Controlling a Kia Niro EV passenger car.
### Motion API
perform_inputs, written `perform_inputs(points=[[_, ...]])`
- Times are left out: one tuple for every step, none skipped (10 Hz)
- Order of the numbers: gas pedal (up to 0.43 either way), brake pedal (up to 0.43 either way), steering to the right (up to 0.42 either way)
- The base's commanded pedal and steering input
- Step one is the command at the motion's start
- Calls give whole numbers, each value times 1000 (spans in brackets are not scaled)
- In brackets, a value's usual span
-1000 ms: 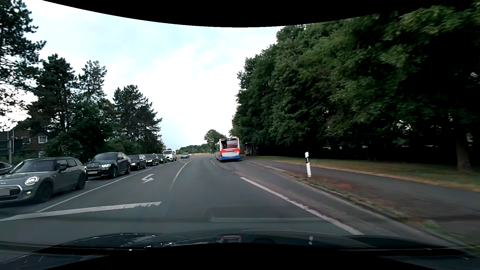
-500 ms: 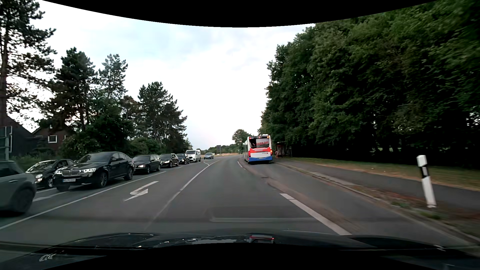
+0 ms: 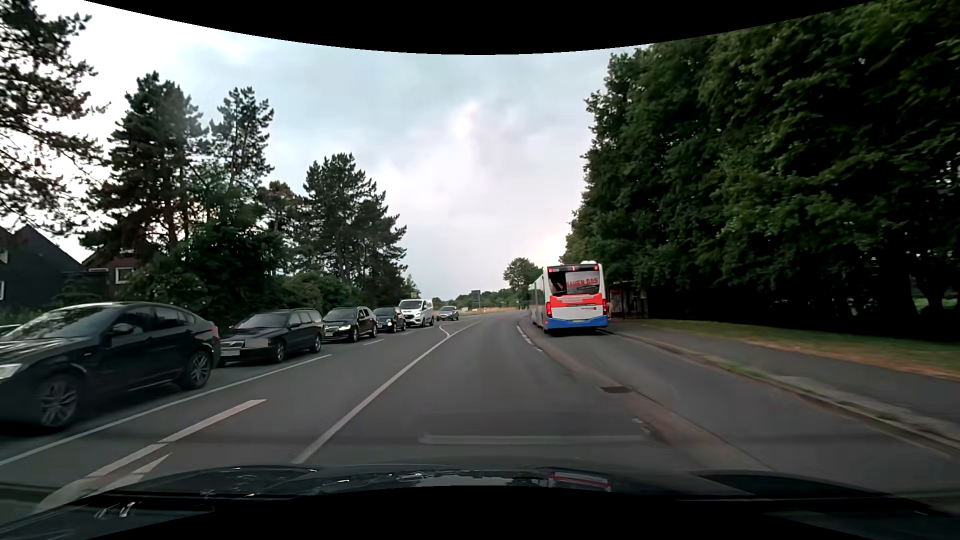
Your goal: Follow the waypoints while adhering to traffic rules and regulations
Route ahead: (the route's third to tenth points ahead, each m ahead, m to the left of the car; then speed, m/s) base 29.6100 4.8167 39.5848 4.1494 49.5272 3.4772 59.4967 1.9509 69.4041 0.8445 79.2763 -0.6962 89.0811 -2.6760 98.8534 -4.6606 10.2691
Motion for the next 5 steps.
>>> perform_inputs(points=[[240, 0, -30], [240, 0, -17], [240, 0, -9], [240, 0, -5], [240, 0, -4]])
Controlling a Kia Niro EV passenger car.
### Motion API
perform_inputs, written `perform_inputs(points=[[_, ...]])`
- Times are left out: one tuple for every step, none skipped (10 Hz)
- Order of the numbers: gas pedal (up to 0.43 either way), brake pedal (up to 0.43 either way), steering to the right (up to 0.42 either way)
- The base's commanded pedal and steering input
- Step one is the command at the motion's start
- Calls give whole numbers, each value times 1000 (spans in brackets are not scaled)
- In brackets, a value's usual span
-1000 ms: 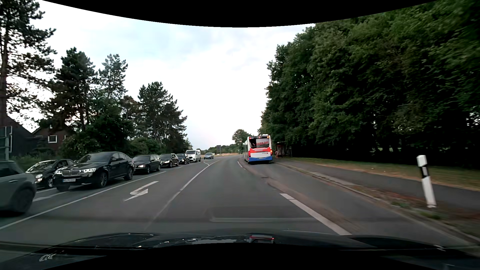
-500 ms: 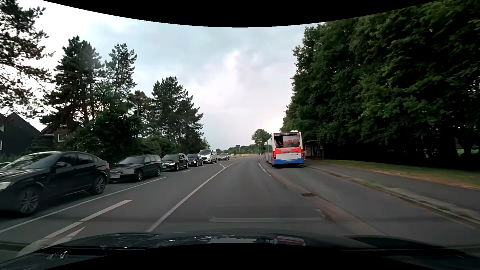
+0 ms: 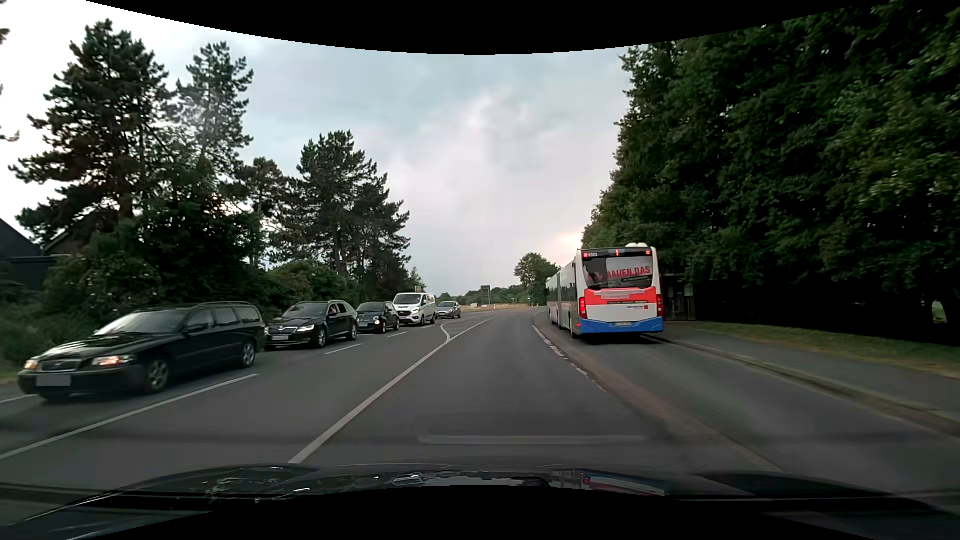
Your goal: Follow the waypoints while adhering to traffic rules and regulations
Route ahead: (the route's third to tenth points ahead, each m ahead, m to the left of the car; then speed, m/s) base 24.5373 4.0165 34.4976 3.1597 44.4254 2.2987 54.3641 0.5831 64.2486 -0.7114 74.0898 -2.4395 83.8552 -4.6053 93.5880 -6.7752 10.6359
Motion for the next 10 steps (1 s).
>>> perform_inputs(points=[[240, 0, -2], [240, 0, -1], [240, 0, 1], [240, 0, 1], [240, 0, 1], [240, 0, 1], [240, 0, 1], [240, 0, 1], [240, 0, 1], [240, 0, 2]])
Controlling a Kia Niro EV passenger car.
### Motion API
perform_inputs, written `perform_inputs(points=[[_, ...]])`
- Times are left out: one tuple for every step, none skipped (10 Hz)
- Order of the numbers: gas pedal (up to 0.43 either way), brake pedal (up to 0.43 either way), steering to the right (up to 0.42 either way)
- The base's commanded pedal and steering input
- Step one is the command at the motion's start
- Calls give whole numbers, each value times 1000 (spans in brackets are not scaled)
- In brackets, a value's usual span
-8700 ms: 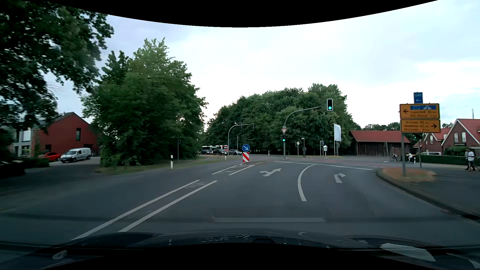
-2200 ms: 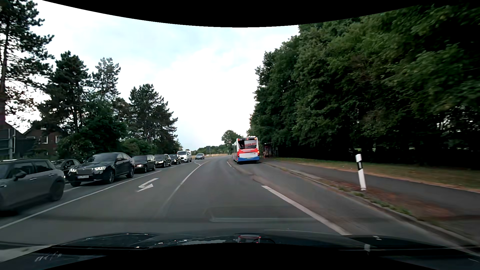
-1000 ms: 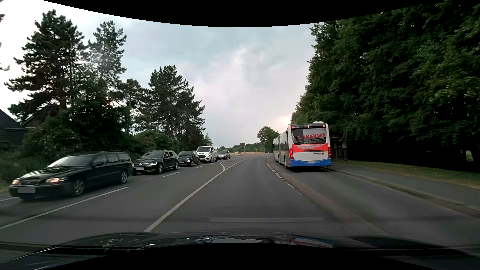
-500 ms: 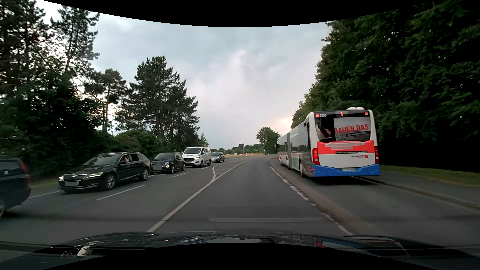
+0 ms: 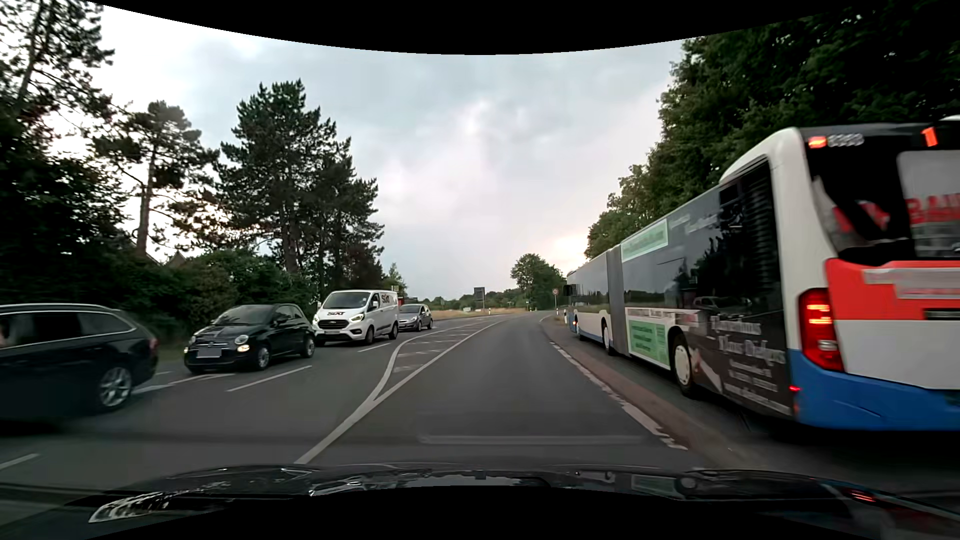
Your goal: Follow the waypoints while adhering to traffic rules and regulations
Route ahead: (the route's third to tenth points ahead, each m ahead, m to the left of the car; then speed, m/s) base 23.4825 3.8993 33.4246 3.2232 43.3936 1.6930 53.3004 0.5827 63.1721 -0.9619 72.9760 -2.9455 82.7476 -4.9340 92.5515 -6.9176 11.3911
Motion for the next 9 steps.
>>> perform_inputs(points=[[240, 0, 4], [240, 0, 6], [240, 0, 6], [240, 0, 6], [240, 0, 6], [240, 0, 7], [240, 0, 9], [240, 0, 9], [240, 0, 10]])
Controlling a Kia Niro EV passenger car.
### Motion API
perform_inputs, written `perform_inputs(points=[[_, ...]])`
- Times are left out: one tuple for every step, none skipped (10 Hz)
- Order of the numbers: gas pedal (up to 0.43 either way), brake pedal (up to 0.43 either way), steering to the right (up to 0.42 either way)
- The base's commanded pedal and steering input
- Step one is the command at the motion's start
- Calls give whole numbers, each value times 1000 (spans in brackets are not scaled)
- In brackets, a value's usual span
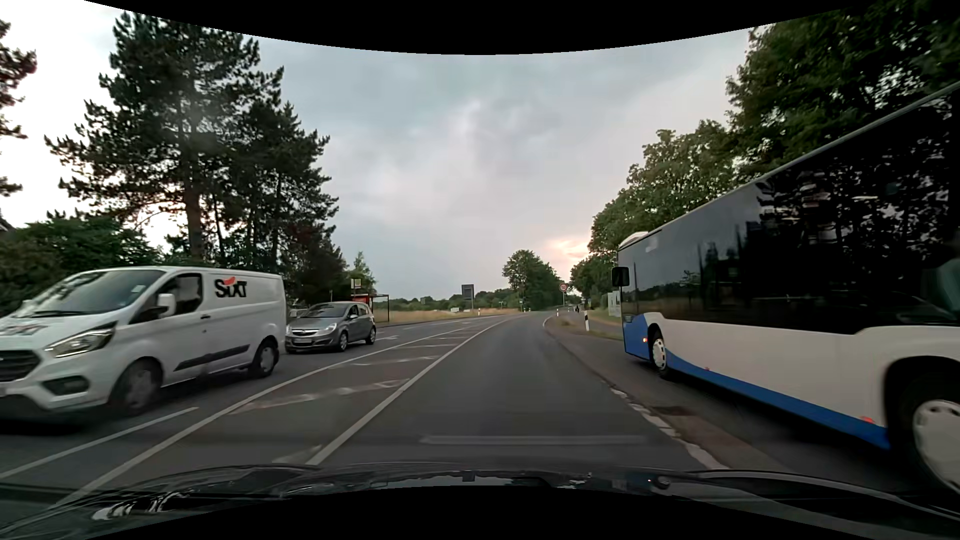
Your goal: Follow the waypoints while adhering to traffic rules and regulations
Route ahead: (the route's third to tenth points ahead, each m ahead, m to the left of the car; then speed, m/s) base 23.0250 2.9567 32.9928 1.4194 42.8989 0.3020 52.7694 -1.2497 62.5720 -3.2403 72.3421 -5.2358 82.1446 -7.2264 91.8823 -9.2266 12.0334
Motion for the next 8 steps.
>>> perform_inputs(points=[[240, 0, 10], [240, 0, 11], [240, 0, 11], [240, 0, 11], [240, 0, 11], [240, 0, 11], [240, 0, 11], [240, 0, 13]])
